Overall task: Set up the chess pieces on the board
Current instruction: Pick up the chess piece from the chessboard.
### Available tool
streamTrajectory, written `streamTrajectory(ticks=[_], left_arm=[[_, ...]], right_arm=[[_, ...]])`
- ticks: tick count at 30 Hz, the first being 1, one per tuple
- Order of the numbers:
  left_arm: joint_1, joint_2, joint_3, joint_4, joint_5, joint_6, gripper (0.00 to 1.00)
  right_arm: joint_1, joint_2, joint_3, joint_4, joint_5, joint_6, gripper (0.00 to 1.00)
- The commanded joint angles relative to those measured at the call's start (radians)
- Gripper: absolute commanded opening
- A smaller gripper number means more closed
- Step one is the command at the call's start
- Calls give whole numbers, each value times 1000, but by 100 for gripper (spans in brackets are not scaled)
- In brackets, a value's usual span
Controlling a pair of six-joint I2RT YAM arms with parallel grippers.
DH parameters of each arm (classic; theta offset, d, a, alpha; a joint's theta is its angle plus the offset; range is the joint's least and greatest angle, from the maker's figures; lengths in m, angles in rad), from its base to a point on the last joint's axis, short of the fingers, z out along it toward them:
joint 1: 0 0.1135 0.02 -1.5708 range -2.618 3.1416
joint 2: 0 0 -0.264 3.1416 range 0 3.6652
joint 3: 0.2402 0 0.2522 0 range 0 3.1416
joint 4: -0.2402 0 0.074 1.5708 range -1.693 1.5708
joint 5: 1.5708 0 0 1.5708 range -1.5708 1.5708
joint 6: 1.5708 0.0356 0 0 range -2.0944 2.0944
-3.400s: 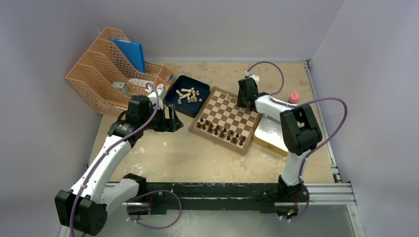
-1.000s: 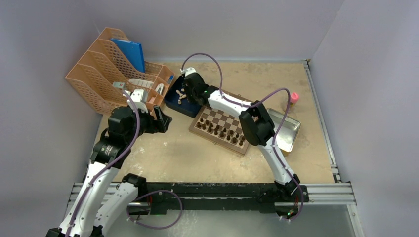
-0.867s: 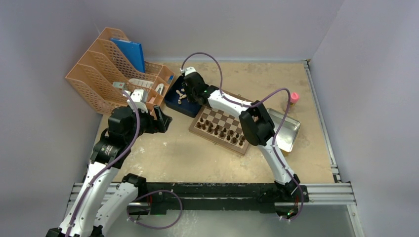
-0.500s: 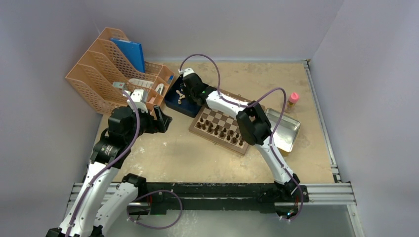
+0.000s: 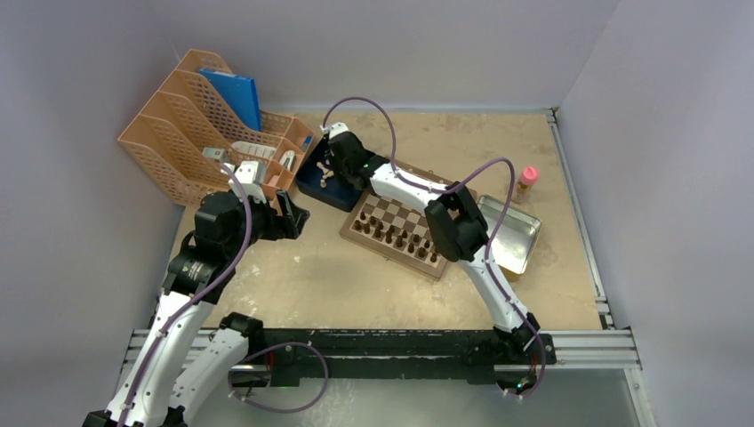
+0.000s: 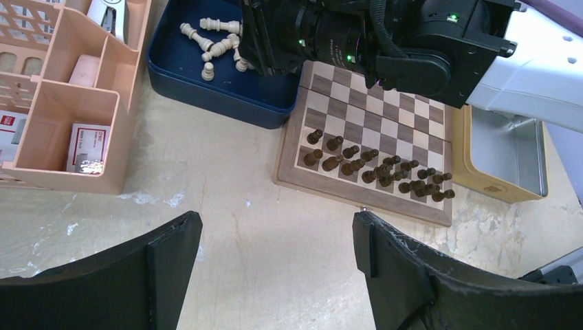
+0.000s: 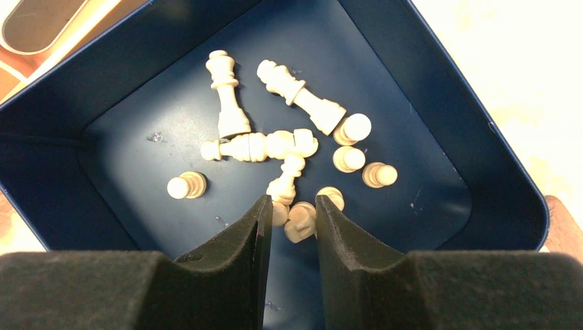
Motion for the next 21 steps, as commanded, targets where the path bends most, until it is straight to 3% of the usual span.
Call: streamTrajectory(ticks=[1, 16, 21], left_arm=[[-4, -6, 2, 25, -11, -1, 81], [-4, -2, 1, 26, -11, -3, 81], [-4, 0, 1, 27, -10, -4, 81]], right_arm=[[-1, -8, 46, -25, 50, -28, 32], [-2, -17, 31, -61, 21, -40, 30], [-1, -21, 25, -64, 14, -25, 34]])
